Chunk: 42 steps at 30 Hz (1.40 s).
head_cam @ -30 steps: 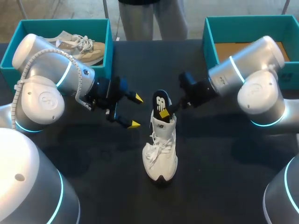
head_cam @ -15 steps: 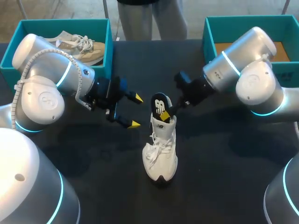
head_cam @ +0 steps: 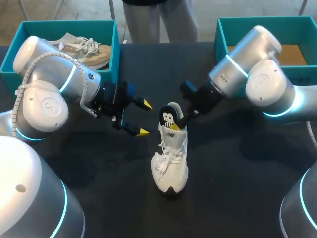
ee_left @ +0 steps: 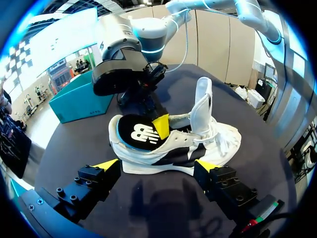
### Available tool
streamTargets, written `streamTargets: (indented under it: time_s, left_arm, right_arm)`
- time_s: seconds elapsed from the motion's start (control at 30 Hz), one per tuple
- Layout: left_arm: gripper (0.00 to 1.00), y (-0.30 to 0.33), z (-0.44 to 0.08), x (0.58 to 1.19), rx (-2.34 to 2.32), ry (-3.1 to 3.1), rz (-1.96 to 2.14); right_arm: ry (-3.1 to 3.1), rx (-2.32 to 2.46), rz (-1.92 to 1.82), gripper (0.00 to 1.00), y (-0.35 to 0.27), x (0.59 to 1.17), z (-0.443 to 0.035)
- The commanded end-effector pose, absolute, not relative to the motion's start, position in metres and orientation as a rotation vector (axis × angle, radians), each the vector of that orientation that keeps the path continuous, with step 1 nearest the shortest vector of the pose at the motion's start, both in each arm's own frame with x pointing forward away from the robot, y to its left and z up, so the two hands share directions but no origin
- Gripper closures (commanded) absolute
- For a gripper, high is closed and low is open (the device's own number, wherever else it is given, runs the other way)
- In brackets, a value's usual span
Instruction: Take the shoe out of the shoebox, open the shoe tongue, remove and reinsert the insole, then place the shoe into the shoebox
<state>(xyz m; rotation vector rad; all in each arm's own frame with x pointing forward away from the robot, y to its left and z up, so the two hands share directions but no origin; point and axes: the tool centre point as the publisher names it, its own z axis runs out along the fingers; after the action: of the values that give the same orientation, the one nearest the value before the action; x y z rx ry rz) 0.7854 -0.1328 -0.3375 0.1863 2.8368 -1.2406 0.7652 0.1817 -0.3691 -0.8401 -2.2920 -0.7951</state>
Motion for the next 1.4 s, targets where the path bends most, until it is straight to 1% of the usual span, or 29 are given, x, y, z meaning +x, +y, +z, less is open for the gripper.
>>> streamTargets:
  time_s: [0.03,0.13,0.33,0.5,0.63,0.7,0.73,0.77,0.8,0.83,1.0,1.4]
  left_arm:
    - [0.00,-0.133,-0.337,0.785,0.186,2.839,-1.236]
    - [0.00,-0.133,-0.337,0.785,0.186,2.839,-1.236]
    - [0.00,-0.133,-0.337,0.785,0.186,2.839,-1.236]
    - [0.00,-0.133,-0.337,0.785,0.186,2.839,-1.236]
    - [0.00,-0.133,-0.337,0.785,0.186,2.839,-1.236]
    - [0.00,-0.133,-0.337,0.785,0.186,2.839,-1.236]
    - [0.00,-0.133,-0.337,0.785,0.186,2.839,-1.236]
    - [0.00,-0.133,-0.337,0.785,0.186,2.839,-1.236]
    - [0.00,-0.133,-0.337,0.785,0.186,2.839,-1.236]
    - [0.00,-0.133,-0.337,0.785,0.186,2.839,-1.236]
    - [0.00,-0.133,-0.337,0.785,0.186,2.839,-1.236]
    - [0.00,-0.133,-0.337,0.785,0.186,2.839,-1.236]
  right_arm:
    - [-2.313,-0.856,-0.815,0.87,0.184,0.761,-0.370]
    - [-2.335,-0.859,-0.835,0.80,0.184,0.765,-0.364]
    - [-2.372,-0.840,-0.860,0.71,0.188,0.775,-0.352]
    - [-2.393,-0.820,-0.872,0.67,0.190,0.783,-0.347]
    - [-2.408,-0.808,-0.881,0.67,0.191,0.789,-0.345]
    - [-2.411,-0.806,-0.884,0.68,0.191,0.792,-0.344]
    - [-2.412,-0.805,-0.885,0.70,0.191,0.793,-0.344]
    - [-2.412,-0.805,-0.885,0.75,0.191,0.794,-0.345]
    - [-2.410,-0.806,-0.880,0.91,0.191,0.795,-0.347]
    - [-2.409,-0.807,-0.873,1.00,0.191,0.796,-0.348]
    - [-2.386,-0.812,-0.827,1.00,0.189,0.793,-0.353]
    - [-2.346,-0.845,-0.730,1.00,0.181,0.762,-0.368]
